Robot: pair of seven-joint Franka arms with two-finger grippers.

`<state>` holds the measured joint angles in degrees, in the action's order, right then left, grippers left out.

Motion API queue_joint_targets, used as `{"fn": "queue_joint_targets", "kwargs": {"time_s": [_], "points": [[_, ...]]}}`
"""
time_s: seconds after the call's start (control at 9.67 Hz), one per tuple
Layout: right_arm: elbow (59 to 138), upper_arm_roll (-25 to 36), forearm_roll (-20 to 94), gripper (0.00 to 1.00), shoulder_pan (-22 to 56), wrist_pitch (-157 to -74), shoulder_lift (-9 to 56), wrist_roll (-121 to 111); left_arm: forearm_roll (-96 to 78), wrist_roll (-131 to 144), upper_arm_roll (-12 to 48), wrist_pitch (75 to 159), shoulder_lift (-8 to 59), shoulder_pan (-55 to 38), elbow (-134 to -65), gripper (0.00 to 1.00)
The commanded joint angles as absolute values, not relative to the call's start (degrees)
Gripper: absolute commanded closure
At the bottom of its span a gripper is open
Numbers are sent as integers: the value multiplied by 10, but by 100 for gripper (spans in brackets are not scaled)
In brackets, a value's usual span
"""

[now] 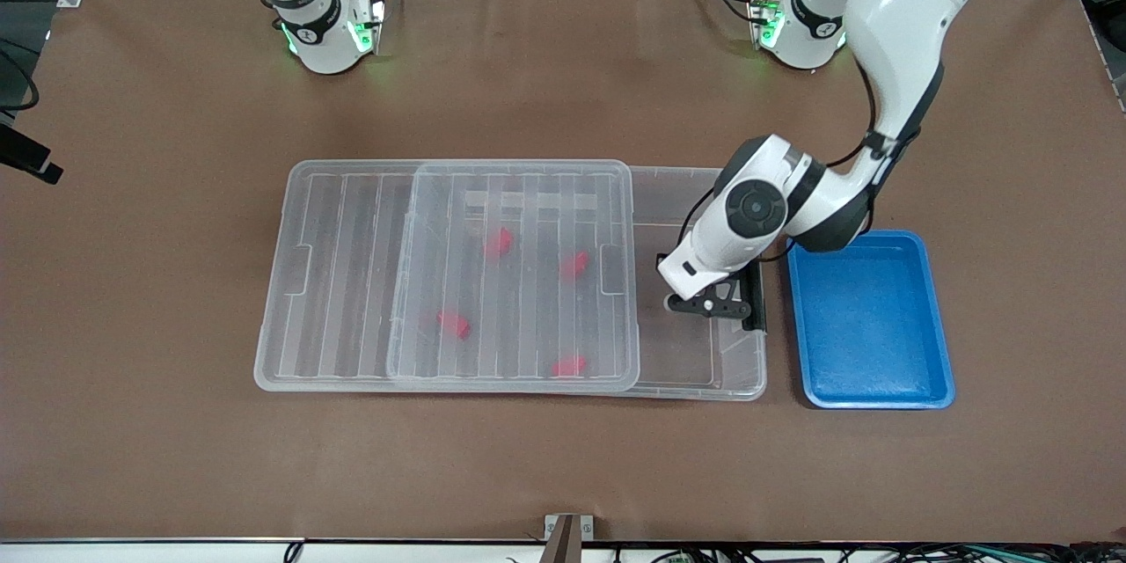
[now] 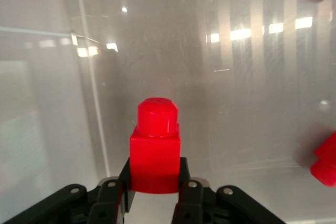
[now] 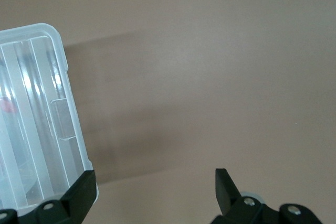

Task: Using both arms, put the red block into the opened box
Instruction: 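Lower the red block into the opened box with the left gripper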

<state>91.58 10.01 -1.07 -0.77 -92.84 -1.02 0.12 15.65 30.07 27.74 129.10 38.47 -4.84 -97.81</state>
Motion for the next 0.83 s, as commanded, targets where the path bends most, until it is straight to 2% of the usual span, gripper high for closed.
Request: {"fn": "queue_joint_targets", "kwargs": {"time_s": [0.0,0.31,0.52,0.72], "points": [[907,101,-6,0,-10,-930,-17,-2,195,329,282,1288,445,-54,-943,98],[908,98,-5,0,-18,-930,-17,19,199,349,282,1288,461,-54,-932,82],[908,98,-5,0,-16,-929,-17,19,200,351,282,1288,455,-54,-932,20],[908,98,-5,0,-15,-929,-17,19,198,357,292,1283,427,-47,-933,13]]}}
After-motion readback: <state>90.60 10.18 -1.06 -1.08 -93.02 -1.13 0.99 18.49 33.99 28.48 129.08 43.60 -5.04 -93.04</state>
